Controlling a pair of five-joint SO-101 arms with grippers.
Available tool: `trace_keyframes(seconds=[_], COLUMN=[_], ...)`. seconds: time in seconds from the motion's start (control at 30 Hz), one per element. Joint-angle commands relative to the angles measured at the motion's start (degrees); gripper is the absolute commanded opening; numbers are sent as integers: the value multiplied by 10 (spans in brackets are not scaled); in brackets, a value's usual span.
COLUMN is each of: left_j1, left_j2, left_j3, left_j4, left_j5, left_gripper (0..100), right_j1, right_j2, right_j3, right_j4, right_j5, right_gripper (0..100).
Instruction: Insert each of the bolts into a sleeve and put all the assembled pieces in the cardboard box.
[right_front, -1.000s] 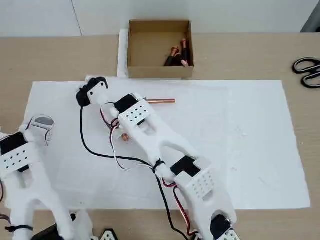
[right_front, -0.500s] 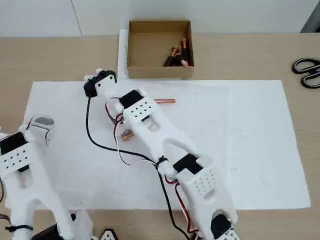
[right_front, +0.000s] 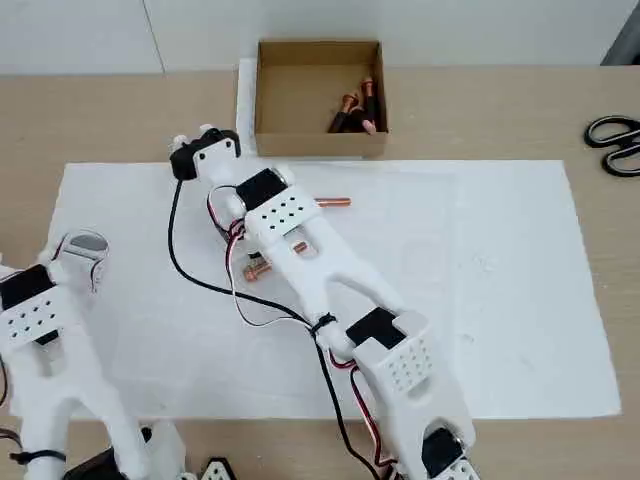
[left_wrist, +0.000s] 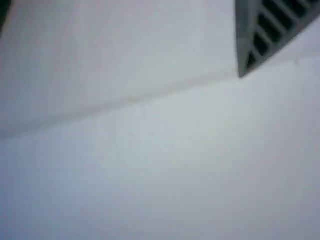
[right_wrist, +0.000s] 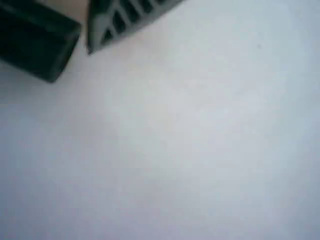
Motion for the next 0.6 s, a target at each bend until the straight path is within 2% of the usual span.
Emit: trace_keyframes(seconds=[0.0, 0.2, 0.57], left_j1=[-3, -3, -2], left_j2=[-5, -5, -5], left_j3=[-2, -2, -2], left_j4=[3, 3, 2], left_j5=[4, 4, 4], left_gripper=[299, 299, 299], right_j1=[10, 9, 6], right_j2=[-3, 2, 44], right_j3=[-26, -26, -30], right_j4=[5, 27, 28], right_j5=[-33, -72, -74], right_gripper=[232, 231, 231])
